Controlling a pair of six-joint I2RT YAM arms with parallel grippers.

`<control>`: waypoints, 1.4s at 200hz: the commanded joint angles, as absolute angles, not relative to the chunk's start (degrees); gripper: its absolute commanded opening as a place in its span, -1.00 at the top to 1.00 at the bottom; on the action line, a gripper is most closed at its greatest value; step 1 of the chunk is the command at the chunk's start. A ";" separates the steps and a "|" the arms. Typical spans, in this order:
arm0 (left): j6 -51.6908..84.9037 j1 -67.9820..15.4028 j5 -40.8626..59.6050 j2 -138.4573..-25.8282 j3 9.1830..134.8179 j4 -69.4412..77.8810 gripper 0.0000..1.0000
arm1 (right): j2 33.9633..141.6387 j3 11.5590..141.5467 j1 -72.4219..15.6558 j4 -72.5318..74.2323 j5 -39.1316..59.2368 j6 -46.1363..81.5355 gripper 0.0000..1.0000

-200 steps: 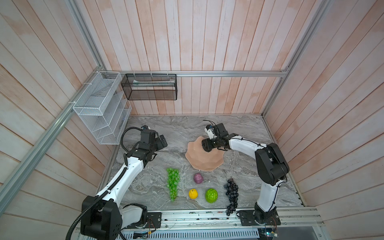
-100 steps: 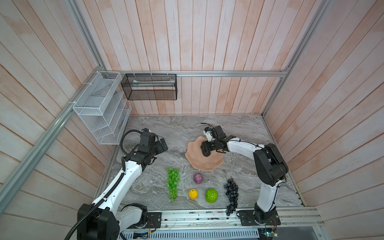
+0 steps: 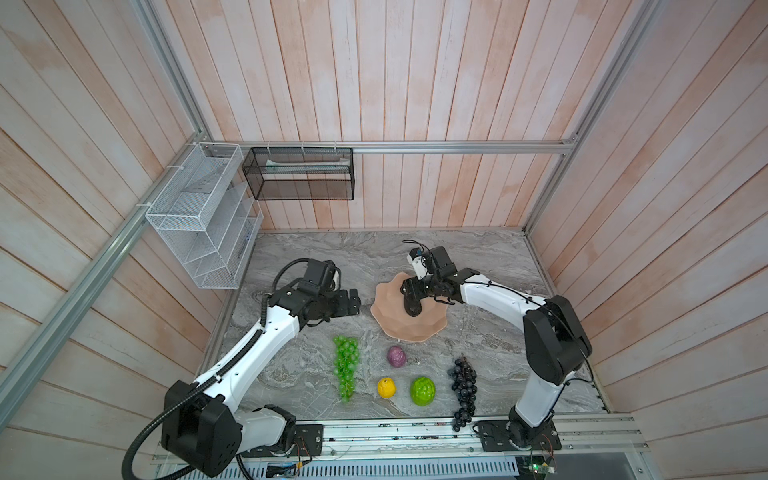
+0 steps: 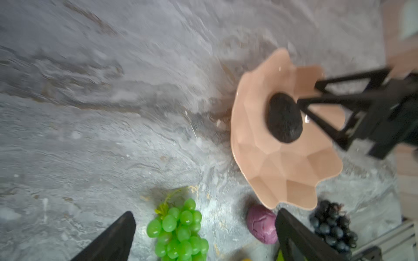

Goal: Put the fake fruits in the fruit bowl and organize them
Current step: 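Lower the avocado into the bowl while the left gripper reaches for the purple fruit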

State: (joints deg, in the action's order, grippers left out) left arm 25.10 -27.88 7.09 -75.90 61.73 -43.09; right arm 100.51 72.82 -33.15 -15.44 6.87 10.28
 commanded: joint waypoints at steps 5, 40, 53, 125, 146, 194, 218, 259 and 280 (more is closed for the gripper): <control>26.80 -36.67 6.93 -79.70 63.43 -45.03 -0.95 | 93.09 70.92 -33.70 -16.53 3.49 10.82 -0.49; 27.18 -46.94 2.43 -86.95 67.49 -45.29 -0.84 | 84.49 61.30 -33.21 -14.22 0.60 12.45 -0.49; 26.95 -49.48 1.74 -89.77 68.94 -45.95 -0.85 | 81.53 58.20 -32.35 -14.20 -0.06 13.35 -0.48; 27.08 -56.16 -2.32 -100.67 75.06 -50.71 -0.76 | 71.27 45.12 -27.43 -4.75 -0.47 17.91 -0.48; 26.98 -56.16 -3.04 -103.36 74.99 -51.25 -0.72 | 72.05 44.40 -26.77 -3.62 0.56 17.79 -0.47; 28.66 -56.16 -2.46 -105.26 72.41 -46.48 -0.58 | 73.37 43.97 -26.37 -1.83 2.94 17.32 -0.47; 27.96 -56.07 -2.31 -106.77 72.34 -45.32 -0.47 | 74.73 44.20 -26.37 -1.58 4.08 17.25 -0.47; 27.16 -56.07 -0.54 -106.79 70.89 -44.41 -0.32 | 76.03 44.74 -26.24 -2.20 4.91 16.83 -0.45; 27.13 -56.07 0.92 -106.96 70.17 -44.17 -0.20 | 75.90 44.74 -26.02 -1.88 4.42 16.77 -0.45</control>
State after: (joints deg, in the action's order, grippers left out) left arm 27.40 -56.16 -1.04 -106.30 71.55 -45.19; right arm 75.68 44.60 -26.48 -2.57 4.16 17.12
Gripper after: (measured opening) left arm 0.631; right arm 0.725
